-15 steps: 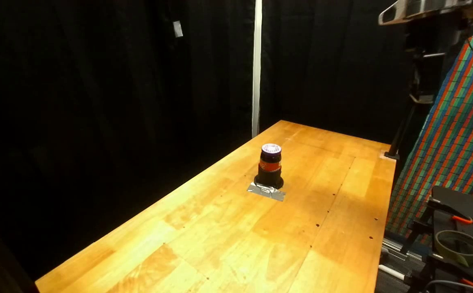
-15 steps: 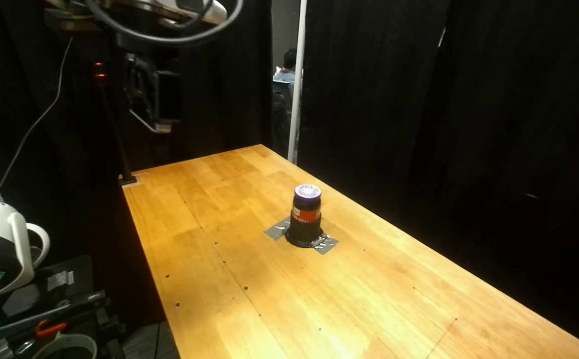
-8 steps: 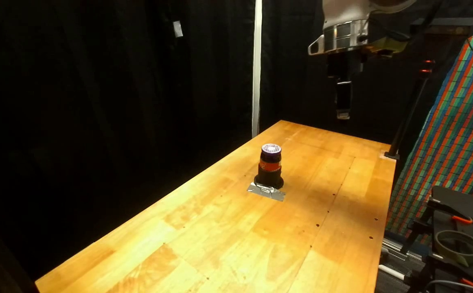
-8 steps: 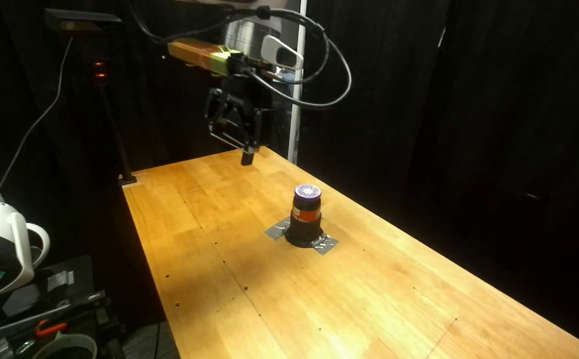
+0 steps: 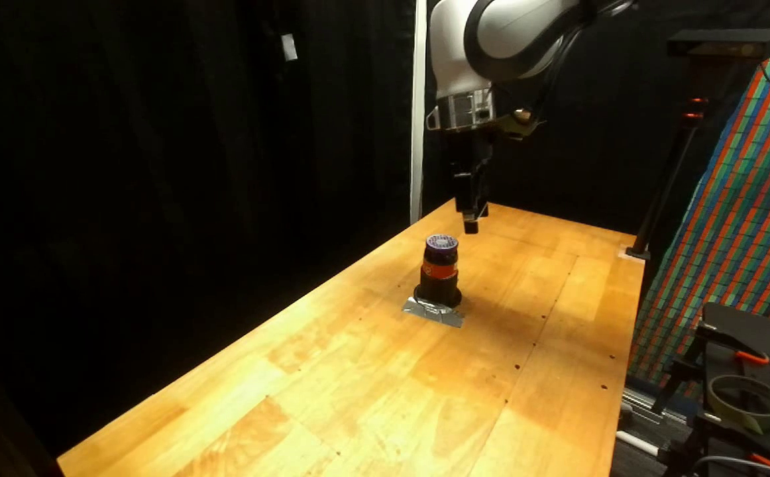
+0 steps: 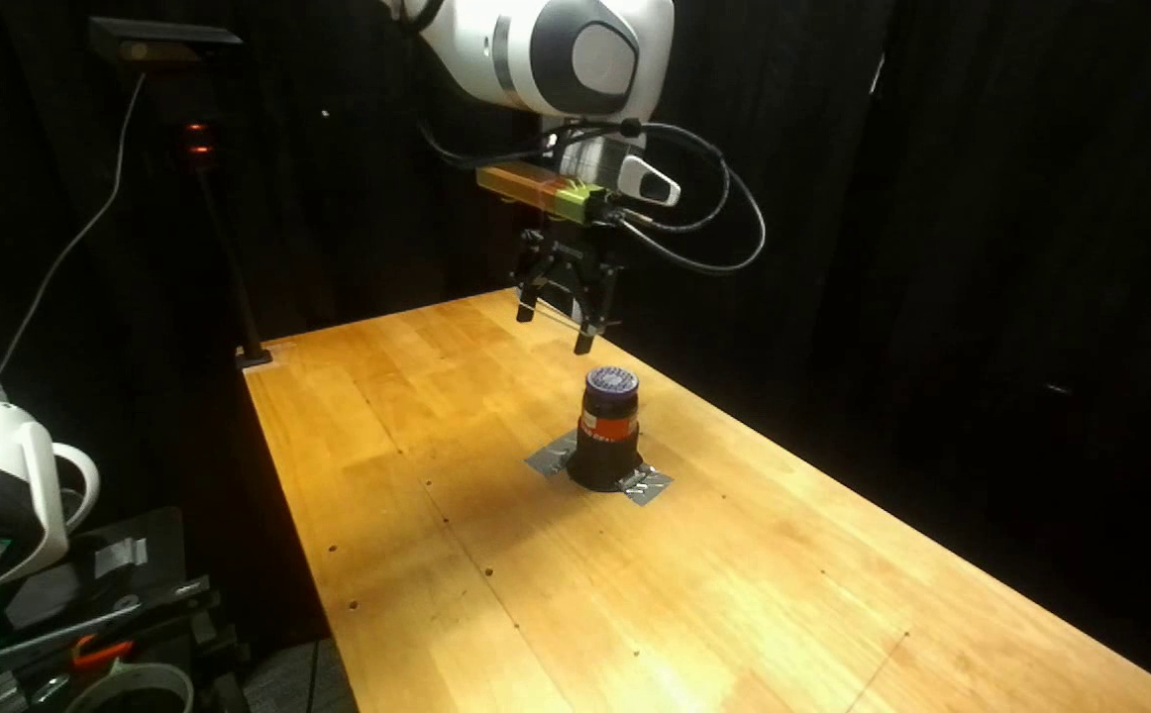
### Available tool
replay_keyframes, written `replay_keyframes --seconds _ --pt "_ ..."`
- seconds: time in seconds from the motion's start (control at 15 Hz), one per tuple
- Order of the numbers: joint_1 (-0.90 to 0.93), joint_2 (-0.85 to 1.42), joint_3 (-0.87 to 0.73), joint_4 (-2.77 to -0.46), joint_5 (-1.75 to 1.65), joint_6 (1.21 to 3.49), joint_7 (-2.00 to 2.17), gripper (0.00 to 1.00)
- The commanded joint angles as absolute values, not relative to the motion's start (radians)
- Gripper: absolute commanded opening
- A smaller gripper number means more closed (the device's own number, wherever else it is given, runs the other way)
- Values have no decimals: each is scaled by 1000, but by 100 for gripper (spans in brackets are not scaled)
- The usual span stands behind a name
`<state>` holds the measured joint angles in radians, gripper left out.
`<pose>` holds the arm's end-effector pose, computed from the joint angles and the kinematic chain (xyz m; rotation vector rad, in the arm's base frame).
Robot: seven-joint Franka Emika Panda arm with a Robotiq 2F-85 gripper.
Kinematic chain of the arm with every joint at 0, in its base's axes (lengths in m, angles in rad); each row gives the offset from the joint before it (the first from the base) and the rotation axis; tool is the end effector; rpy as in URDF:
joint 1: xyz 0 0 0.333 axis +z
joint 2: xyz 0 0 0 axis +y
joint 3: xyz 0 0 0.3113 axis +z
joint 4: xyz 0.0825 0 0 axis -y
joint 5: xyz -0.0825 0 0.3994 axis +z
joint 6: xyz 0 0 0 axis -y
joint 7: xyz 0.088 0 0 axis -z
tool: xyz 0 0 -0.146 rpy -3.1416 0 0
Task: Put the rubber band around the brown cup
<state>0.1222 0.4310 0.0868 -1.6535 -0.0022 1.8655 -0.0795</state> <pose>0.6344 0.1304 0.2963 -3.0706 -0.4412 0.3414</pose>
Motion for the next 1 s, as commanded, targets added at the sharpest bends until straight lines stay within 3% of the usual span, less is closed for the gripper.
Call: replay_keyframes --seconds 0.0,0.4,0.93 --pt "152 608 73 -1405 -69 1774 -22 100" --pt "184 819 40 -1111 -137 1721 31 100" --pt "189 1005 21 -881 -145 1622 18 100"
